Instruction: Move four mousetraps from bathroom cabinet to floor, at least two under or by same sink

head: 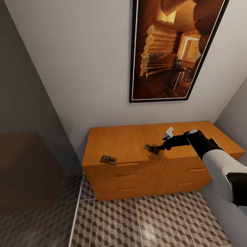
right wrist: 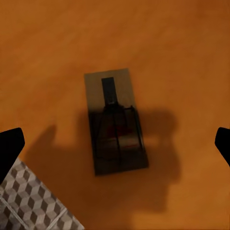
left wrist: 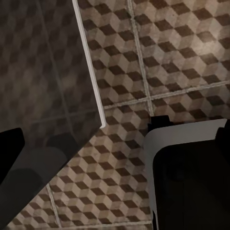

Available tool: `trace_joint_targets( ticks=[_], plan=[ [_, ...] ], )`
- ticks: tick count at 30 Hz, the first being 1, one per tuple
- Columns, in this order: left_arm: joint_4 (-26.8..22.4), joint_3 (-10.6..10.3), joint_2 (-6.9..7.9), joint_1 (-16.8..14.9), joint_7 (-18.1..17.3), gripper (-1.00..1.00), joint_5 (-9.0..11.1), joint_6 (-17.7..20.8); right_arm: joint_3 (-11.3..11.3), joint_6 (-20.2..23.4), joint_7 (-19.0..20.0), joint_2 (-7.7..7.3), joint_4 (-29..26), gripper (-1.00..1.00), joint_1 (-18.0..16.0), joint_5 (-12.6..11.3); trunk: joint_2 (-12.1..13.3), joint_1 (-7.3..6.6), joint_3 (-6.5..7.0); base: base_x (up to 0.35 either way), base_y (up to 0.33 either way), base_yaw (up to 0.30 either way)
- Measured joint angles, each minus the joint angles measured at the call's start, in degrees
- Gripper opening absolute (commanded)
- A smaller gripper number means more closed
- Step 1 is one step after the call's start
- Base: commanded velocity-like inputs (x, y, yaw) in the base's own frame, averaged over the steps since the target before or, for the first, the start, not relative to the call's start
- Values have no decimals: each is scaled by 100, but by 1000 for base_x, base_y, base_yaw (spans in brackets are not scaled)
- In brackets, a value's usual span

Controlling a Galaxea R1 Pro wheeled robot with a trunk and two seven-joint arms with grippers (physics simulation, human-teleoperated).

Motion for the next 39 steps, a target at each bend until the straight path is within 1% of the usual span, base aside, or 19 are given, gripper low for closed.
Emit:
trace_joint_targets(
  ticks=[10, 39],
  plan=[
    [0, 0, 0, -1, 0, 100, 0, 0, 1, -11, -4, 2, 83, 100, 0, 9, -1, 0, -61, 0, 0, 0],
    [2, 0, 0, -1, 0, 100, 0, 0, 8, -19, -22, -10, 91, 100, 0, 31, -1, 0, -68, 0, 0, 0]
  ],
)
